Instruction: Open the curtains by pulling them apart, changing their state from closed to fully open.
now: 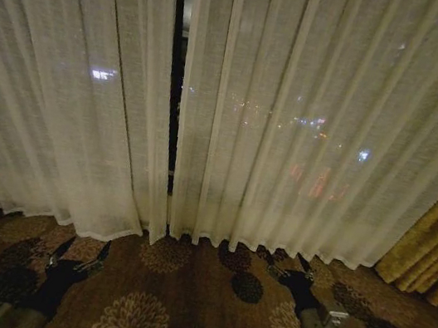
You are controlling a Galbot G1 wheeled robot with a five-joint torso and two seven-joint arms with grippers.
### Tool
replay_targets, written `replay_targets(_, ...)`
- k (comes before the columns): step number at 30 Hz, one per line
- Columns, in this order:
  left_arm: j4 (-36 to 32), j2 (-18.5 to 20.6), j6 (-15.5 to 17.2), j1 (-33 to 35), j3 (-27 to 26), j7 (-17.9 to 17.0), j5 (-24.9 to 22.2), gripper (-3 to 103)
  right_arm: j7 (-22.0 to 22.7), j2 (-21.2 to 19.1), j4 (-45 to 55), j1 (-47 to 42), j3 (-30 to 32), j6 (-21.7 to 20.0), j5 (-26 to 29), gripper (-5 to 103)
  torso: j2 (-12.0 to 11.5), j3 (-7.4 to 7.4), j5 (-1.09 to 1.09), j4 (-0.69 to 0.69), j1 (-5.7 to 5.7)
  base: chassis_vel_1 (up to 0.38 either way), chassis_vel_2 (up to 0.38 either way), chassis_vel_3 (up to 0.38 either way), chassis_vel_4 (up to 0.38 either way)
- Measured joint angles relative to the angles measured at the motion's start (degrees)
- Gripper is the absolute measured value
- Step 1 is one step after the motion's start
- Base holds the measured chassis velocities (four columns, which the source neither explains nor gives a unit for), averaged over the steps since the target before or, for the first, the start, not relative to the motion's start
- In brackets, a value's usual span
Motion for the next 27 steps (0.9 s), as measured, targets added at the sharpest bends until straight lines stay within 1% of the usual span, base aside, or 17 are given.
replay_targets(16,-0.21,0.11,0.0,-0.05,0.13,0.08,-0.87,100,-0.07,0.26,0.03,-0.09,0.01,0.04,0.0,100,0.0,0.0,0.0,0.0,0.0,0.0,0.0,0.0,0.0)
replay_targets(27,-0.36,-0.21,-0.92,0.94,-0.08,0.19,-0.85,100,-0.49,0.27,0.13,-0.07,0.05,0.1,-0.01,100,0.0,0.0,0.0,0.0,0.0,0.0,0.0,0.0,0.0)
